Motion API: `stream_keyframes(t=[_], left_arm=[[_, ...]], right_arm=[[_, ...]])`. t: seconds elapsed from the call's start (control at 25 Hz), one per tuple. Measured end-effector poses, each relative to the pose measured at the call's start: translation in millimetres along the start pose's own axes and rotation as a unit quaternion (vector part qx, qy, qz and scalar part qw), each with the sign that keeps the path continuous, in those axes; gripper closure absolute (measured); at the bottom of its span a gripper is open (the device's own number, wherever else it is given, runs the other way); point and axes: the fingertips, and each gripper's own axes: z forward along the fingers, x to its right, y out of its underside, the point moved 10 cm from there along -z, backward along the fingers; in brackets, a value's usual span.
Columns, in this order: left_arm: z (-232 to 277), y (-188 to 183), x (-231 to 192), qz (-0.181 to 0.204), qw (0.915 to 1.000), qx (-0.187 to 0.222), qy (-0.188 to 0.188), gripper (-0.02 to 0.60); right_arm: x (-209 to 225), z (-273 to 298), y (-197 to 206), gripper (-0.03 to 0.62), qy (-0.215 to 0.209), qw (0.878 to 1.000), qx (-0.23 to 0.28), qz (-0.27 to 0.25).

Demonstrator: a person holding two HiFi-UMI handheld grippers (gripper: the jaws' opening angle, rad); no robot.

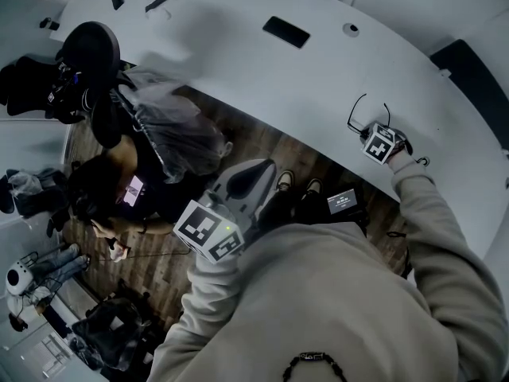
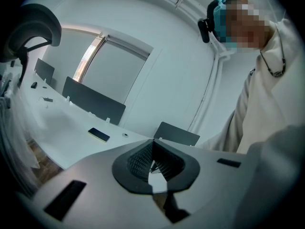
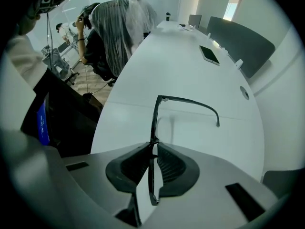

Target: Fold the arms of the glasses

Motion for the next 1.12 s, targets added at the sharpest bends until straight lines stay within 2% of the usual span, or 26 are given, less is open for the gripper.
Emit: stream_keyframes(t=[0.28, 0.56, 0.88, 1.12], left_arm=[[3.5, -2.5, -4.3, 0.006, 0.9999, 0.002, 0.016, 0.577], [32.1, -15.9, -1.8, 0.032, 0.9967, -0.001, 0.075, 0.577], [77.7, -33.5, 12.7, 0.077, 0.9856, -0.019, 0.149, 0.577], [113.6, -48.1, 25.1, 0.1, 0.9727, -0.024, 0.208, 0.577]], right_arm=[[-5.5, -30.7, -9.5, 0.534, 0.02, 0.999, 0.03, -0.004], [-20.6, -107.2, -12.9, 0.534, 0.053, 0.994, 0.097, 0.019], [-65.2, -206.3, -9.6, 0.534, 0.069, 0.985, 0.153, 0.035], [-92.2, -252.6, -1.1, 0.534, 0.091, 0.98, 0.165, 0.06]])
